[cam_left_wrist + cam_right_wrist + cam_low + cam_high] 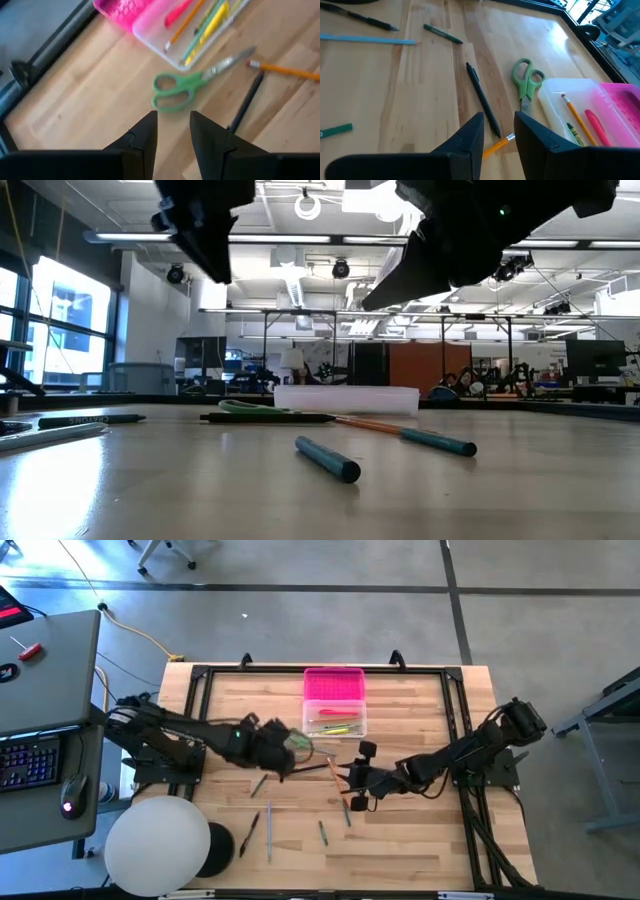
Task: Pick & place school supplies into a supply box
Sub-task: Put the top dark green crayon into the supply box
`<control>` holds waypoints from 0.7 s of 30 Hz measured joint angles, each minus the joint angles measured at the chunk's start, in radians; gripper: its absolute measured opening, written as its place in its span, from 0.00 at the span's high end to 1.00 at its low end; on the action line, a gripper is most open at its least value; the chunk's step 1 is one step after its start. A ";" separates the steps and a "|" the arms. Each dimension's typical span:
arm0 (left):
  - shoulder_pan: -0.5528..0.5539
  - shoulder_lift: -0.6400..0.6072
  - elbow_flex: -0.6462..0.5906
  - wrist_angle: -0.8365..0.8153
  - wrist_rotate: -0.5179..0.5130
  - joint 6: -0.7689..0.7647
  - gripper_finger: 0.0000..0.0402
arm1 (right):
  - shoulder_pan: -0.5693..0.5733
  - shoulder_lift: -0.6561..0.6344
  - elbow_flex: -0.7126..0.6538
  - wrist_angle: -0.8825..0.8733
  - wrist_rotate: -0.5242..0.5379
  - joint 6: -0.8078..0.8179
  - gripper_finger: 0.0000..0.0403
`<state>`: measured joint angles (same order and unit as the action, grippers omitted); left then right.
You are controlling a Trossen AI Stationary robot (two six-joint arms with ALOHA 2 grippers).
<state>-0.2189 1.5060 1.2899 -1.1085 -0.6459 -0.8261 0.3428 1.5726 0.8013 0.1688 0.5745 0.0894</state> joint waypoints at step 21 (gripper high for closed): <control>-0.109 -0.106 -0.379 0.379 -0.091 -0.137 0.63 | 0.000 0.000 0.000 0.004 0.020 -0.011 0.78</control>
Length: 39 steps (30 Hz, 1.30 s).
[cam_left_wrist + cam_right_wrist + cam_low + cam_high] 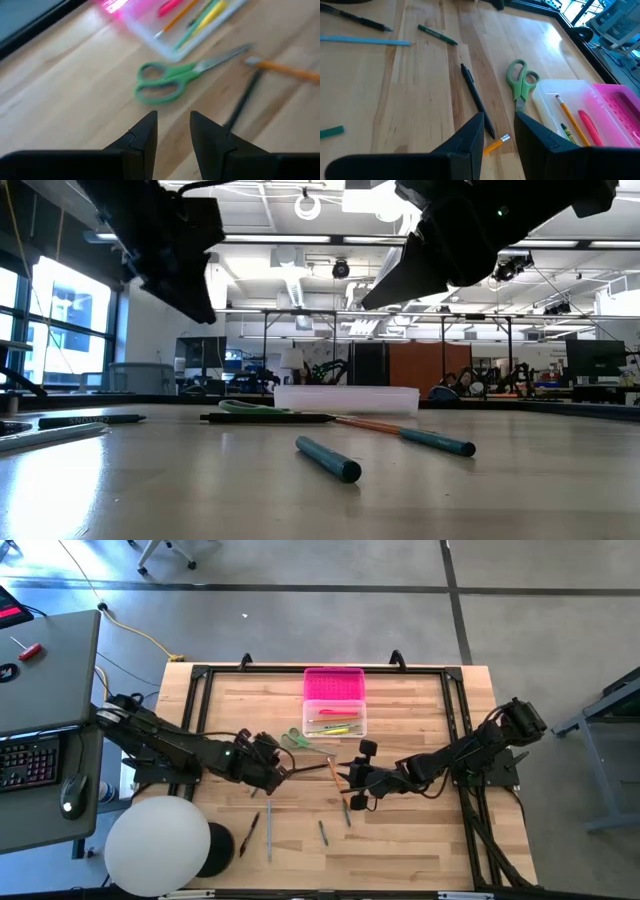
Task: Pick & place school supplies into a supply box
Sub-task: Put the top dark green crayon into the supply box
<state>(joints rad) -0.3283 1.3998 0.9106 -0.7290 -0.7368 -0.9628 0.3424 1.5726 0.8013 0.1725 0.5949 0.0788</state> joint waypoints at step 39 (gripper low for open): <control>-0.314 -0.054 -0.461 0.423 -0.032 -0.304 0.63 | -0.001 0.000 0.000 0.012 -0.094 -0.052 0.78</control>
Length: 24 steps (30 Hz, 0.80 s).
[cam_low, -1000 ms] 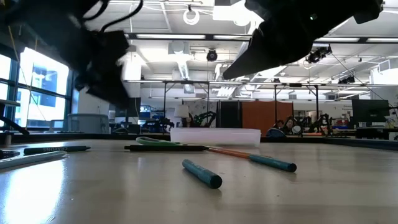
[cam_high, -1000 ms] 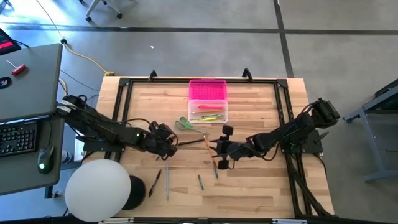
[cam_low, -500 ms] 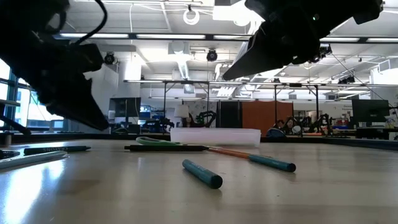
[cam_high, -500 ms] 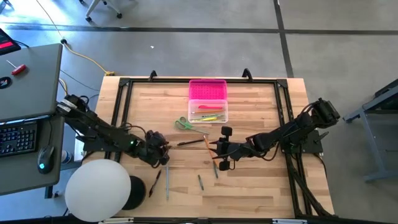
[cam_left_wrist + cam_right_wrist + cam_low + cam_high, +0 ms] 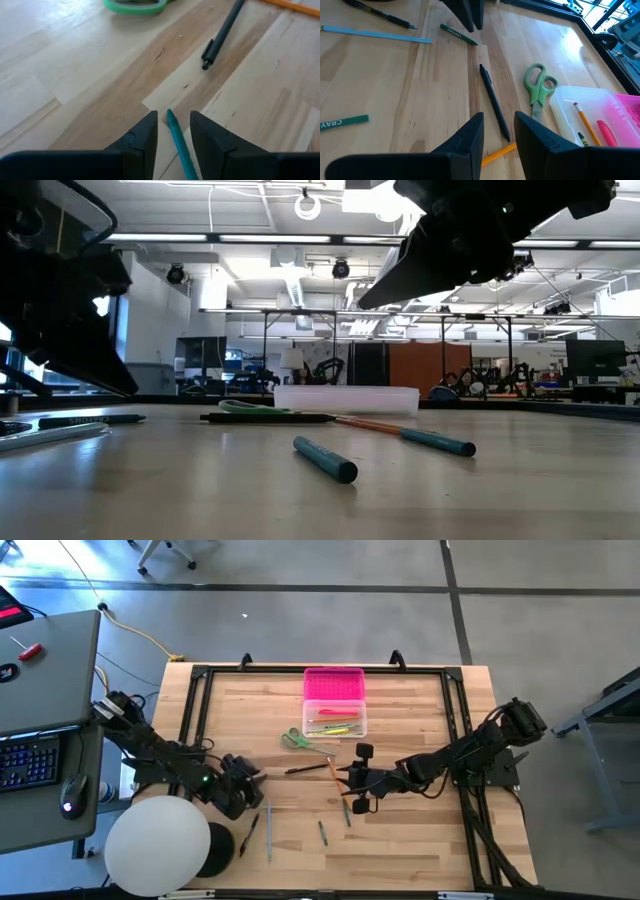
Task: Pick & place school supplies into a supply box
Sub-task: Put the top dark green crayon into the supply box
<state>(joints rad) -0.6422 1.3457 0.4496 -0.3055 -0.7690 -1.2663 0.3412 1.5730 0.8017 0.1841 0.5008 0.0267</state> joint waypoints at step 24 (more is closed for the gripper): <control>-0.039 0.137 0.001 0.071 0.003 -0.082 0.63 | 0.000 0.000 0.000 -0.028 -0.002 -0.001 0.78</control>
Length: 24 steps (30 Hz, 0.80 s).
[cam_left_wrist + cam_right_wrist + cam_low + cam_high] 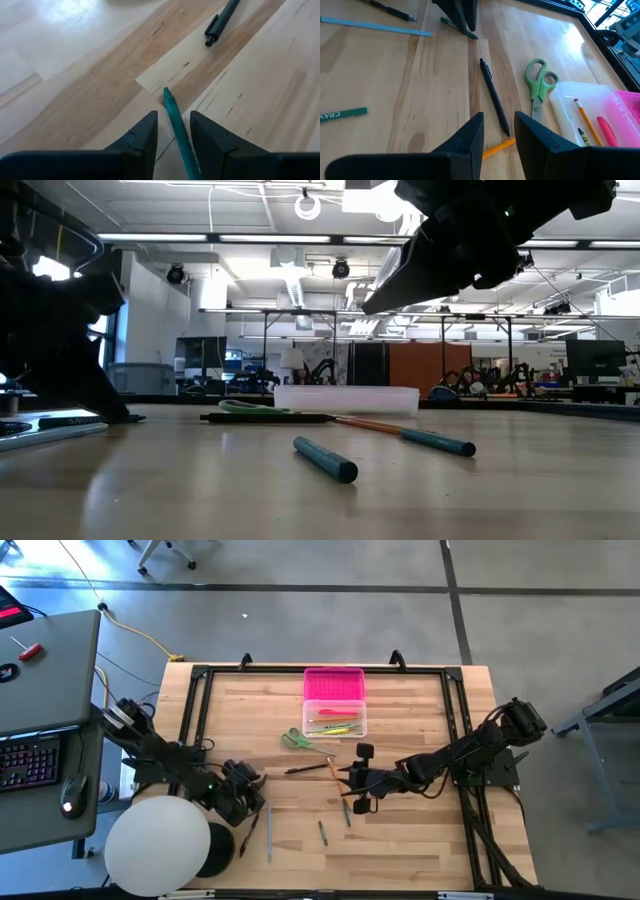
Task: Pick & place school supplies into a supply box
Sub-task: Put the top dark green crayon into the supply box
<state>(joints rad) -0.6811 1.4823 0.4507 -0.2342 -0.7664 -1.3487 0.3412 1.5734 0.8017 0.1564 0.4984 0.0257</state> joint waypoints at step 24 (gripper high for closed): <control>0.000 0.087 -0.002 0.051 -0.002 -0.064 0.63 | 0.000 0.000 0.000 -0.012 -0.026 0.000 0.78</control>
<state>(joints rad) -0.6807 1.5688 0.4484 -0.1829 -0.7684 -1.4131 0.3412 1.5734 0.8017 0.1440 0.4721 0.0260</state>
